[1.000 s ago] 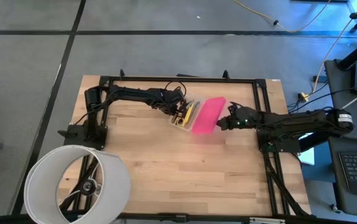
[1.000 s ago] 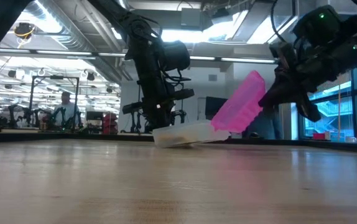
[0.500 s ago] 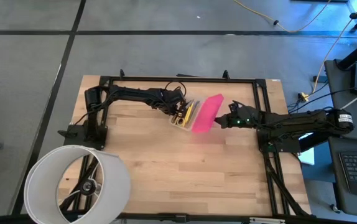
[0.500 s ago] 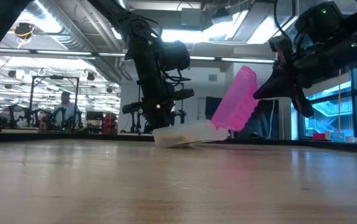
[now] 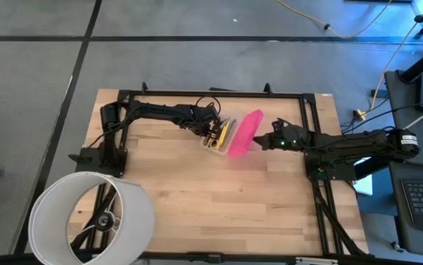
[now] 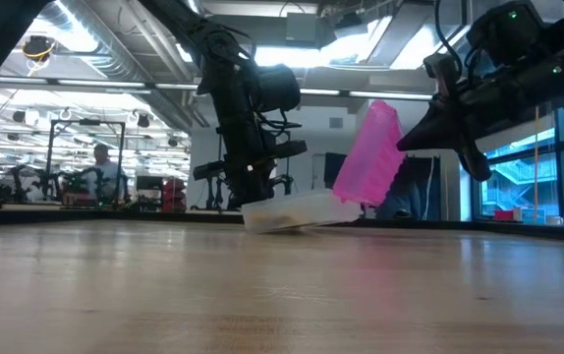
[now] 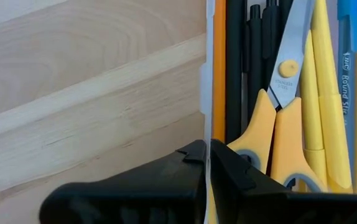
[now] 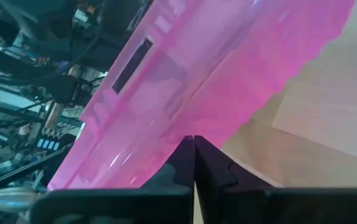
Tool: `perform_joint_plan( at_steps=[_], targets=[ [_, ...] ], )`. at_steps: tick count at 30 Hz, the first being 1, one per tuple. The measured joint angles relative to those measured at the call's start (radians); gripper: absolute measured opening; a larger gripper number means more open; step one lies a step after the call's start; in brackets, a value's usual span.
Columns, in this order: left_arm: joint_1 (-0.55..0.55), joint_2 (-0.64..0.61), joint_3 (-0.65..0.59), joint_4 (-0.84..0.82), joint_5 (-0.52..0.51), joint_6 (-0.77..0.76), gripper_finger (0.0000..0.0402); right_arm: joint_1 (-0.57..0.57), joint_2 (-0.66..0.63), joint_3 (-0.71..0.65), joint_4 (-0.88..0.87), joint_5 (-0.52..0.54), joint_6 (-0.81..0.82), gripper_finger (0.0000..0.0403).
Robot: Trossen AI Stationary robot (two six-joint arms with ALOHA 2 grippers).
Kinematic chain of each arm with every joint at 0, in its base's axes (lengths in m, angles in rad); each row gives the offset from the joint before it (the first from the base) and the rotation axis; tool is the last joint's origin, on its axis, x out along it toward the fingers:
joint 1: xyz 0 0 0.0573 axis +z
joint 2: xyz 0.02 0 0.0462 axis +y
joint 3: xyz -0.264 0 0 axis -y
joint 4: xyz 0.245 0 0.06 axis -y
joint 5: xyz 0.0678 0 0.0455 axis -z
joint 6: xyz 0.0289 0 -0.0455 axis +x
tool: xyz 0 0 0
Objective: Pick & place school supplies into a supply box
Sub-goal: Close the transparent supply box
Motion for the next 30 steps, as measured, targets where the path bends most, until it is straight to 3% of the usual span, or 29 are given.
perform_joint_plan(
  at_steps=[12,24,30],
  targets=[
    [-0.001,0.0,0.0,0.006,0.001,0.001,0.0004,-0.001,0.015,0.0,0.048,0.069,-0.057,0.0004],
    [-0.001,0.0,0.0,0.008,0.001,0.011,0.0004,-0.001,0.189,0.001,0.249,0.078,-0.104,0.0004],
    [0.0,0.0,0.0,0.01,0.001,0.012,0.0004,-0.002,0.29,0.089,0.25,0.079,-0.162,0.0004]
  ],
)
